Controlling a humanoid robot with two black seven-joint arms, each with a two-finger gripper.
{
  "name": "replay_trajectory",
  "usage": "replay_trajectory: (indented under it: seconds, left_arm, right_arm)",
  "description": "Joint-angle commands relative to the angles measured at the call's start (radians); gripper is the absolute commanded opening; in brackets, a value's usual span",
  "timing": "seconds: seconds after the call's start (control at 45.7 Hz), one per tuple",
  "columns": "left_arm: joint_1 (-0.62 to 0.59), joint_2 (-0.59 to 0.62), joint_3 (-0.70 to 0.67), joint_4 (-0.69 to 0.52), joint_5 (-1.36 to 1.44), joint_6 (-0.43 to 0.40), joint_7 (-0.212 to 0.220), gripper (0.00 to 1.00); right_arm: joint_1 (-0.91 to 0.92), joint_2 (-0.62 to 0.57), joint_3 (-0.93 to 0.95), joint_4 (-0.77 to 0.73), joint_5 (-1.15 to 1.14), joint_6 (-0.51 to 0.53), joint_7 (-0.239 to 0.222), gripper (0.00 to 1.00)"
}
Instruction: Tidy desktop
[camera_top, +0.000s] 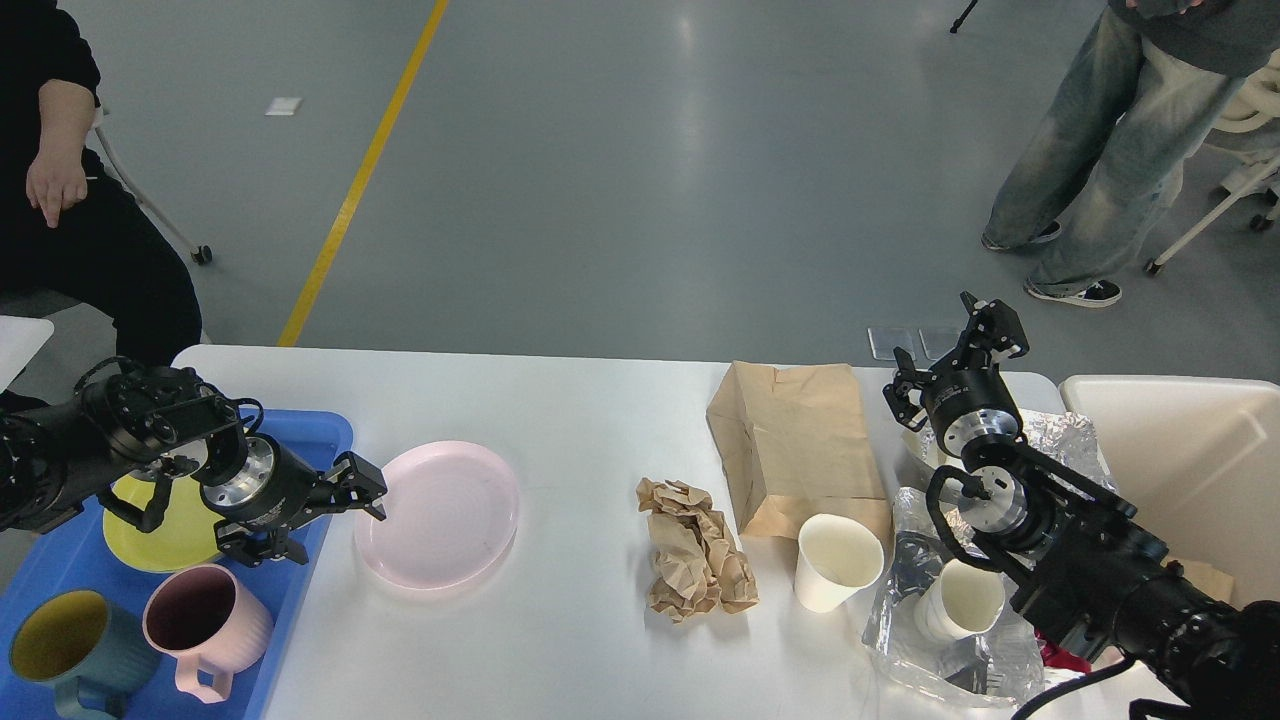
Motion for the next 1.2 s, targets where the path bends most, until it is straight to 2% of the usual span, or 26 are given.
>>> replay_trajectory:
  seconds: [0.0,0.591,0.766,0.919,1.072,1.182]
  left_arm:
    - [0.006,0.001,-0.005,0.000,-0.001,0.014,-0.011,0.95]
    - [0.041,0.027,-0.065,0.000,-0.005,0.006,-0.014,0.95]
    - [0.044,0.089,-0.131,-0.003,-0.005,-0.048,-0.012,0.95]
    - [0.067,0.104,-0.178,0.005,-0.005,-0.052,-0.014,0.95]
    - [0.141,0.127,-0.299,0.043,-0.002,-0.051,-0.012,0.95]
    - [0.153,0.133,-0.318,0.043,-0.001,-0.052,-0.012,0.95]
  right_arm:
    - [0.001,0.000,0.000,0.000,0.000,0.000,0.000,1.00]
    - [0.001,0.000,0.000,0.000,0.000,0.000,0.000,1.00]
    - [0.001,0.000,0.000,0.000,0.000,0.000,0.000,1.00]
    - [-0.001,0.000,0.000,0.000,0.000,0.000,0.000,1.00]
    - [0.001,0.000,0.000,0.000,0.000,0.000,0.000,1.00]
    - [0.001,0.000,0.000,0.000,0.000,0.000,0.000,1.00]
